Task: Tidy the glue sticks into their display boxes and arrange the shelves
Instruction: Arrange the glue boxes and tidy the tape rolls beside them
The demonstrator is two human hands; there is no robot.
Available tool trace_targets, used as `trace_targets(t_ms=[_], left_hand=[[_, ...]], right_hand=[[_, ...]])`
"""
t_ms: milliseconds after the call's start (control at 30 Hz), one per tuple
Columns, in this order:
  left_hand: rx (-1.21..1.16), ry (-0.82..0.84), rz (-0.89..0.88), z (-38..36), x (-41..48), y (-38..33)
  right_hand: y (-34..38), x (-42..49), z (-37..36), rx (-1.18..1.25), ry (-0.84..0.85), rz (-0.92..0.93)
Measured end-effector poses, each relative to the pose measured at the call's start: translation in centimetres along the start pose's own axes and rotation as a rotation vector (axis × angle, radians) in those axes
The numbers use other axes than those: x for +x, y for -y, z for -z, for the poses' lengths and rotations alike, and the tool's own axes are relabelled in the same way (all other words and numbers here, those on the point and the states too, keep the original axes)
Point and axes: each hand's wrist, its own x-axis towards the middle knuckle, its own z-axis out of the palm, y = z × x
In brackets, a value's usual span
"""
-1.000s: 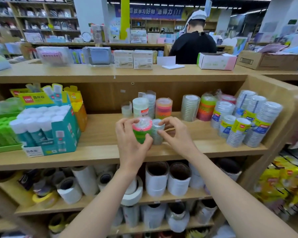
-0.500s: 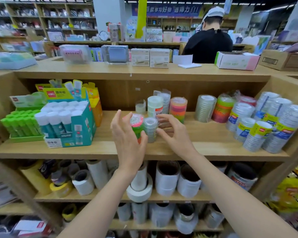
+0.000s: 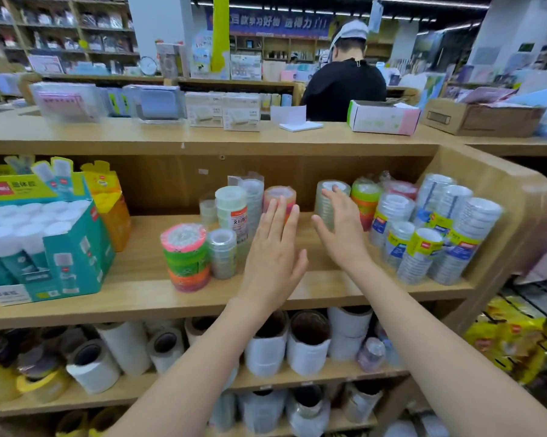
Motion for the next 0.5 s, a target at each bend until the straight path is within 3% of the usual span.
trace_targets(t_ms=[300, 500], left_hand=[[0.123, 0.038, 0.214, -3.5, 3.4, 0.0], [0.1, -0.007, 0.269, -3.8, 3.5, 0.0]], right_hand=[[-2.9, 4.3, -0.5, -0.182, 0.124, -0.09], [-3.4, 5.1, -0.7, -0.103, -0.011, -0.003]])
